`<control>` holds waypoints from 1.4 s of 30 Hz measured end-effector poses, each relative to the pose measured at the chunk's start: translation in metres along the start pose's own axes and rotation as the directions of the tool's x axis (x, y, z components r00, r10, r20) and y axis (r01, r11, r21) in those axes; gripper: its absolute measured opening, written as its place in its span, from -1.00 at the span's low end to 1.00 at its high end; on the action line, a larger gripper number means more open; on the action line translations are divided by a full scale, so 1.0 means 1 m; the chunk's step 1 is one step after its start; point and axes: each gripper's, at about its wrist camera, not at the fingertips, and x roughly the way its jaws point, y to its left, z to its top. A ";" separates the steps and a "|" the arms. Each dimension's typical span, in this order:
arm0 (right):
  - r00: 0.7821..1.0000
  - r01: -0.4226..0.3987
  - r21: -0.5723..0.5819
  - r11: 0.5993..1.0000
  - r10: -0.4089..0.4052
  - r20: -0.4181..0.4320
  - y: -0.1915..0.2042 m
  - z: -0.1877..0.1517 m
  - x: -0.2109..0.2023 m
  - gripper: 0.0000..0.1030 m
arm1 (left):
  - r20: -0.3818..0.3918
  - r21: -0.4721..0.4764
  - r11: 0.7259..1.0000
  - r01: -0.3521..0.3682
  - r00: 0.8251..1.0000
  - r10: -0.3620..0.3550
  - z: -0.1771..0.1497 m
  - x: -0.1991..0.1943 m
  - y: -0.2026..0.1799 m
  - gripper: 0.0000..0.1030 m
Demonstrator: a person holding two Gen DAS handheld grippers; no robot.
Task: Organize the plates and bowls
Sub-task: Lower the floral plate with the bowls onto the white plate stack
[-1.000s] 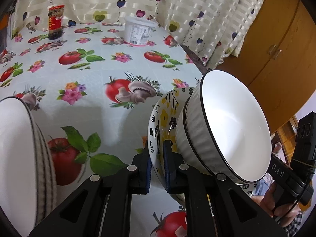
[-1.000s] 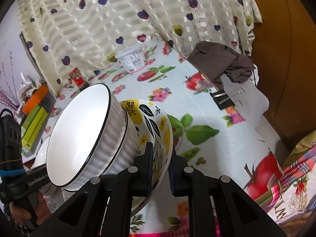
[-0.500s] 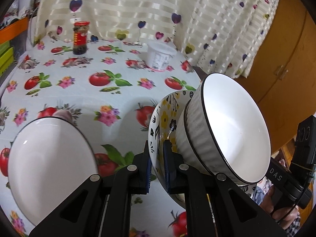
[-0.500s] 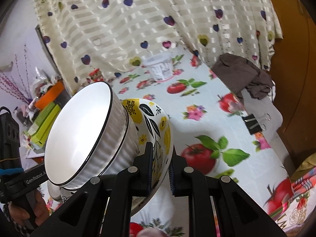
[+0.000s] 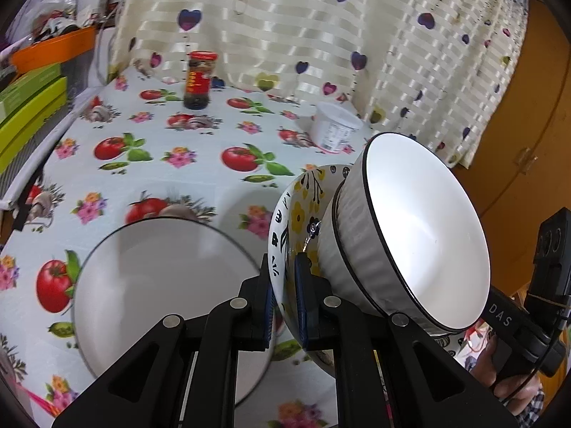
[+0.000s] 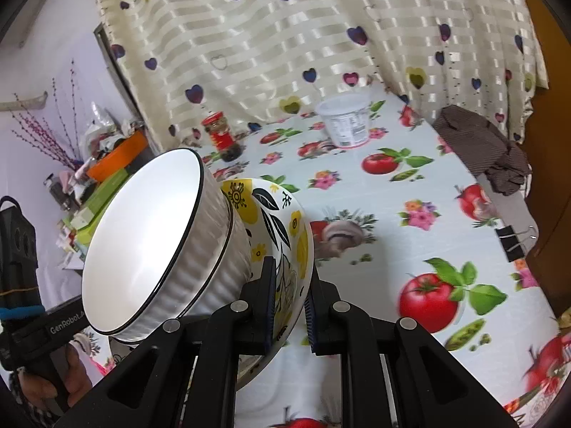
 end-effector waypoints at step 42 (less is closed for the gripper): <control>0.984 -0.115 -0.149 0.982 0.092 -0.156 0.112 -0.035 0.086 -0.72 | -0.031 -0.183 0.973 -0.138 0.990 0.135 -0.037 -0.019 0.132 -0.82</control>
